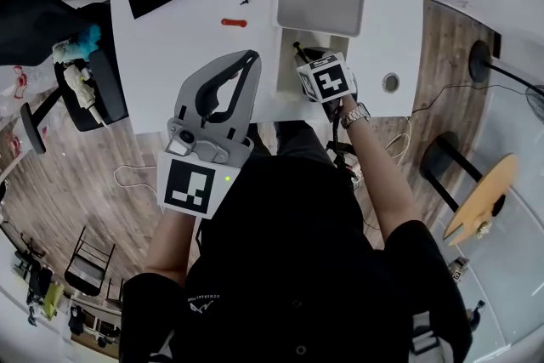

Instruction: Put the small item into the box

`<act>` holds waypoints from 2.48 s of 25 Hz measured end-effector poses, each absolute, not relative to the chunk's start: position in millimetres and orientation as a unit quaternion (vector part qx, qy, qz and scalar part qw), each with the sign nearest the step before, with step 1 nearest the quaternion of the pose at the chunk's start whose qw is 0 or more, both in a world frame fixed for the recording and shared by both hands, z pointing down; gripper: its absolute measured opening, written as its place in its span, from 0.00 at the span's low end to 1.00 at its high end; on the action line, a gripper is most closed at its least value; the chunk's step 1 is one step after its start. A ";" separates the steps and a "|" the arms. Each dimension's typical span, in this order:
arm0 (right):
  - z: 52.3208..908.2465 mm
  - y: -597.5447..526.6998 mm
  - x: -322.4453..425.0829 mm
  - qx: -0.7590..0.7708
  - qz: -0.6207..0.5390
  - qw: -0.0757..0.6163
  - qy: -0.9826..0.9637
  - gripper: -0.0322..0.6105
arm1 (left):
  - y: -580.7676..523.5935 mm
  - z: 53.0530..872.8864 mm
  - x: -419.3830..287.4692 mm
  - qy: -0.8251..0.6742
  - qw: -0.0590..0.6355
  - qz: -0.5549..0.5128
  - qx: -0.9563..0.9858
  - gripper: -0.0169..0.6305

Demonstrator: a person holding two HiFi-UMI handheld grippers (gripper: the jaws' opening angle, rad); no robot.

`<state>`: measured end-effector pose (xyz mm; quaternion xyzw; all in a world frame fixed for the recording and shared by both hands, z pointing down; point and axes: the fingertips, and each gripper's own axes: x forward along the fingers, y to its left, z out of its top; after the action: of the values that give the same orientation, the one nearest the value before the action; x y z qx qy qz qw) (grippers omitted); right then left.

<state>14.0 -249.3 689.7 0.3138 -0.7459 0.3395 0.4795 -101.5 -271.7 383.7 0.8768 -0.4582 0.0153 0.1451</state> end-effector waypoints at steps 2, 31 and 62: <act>691.5 -249.1 13.8 0.315 0.340 0.480 -0.745 0.16 | -271.6 385.1 -104.5 -0.460 0.145 0.016 0.876 0.03; 592.6 -258.6 35.7 0.391 0.316 0.346 -0.792 0.06 | -238.9 354.6 -81.3 -0.463 0.109 -0.004 0.879 0.03; 353.7 -186.5 125.5 0.406 0.185 0.090 -0.890 0.06 | -142.7 314.9 -26.8 -0.515 0.029 -0.016 0.856 0.03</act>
<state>125.5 -186.5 353.7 0.4063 -0.8902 0.1854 0.0902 -26.8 -142.7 314.9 0.8563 -0.5154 -0.0164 0.0285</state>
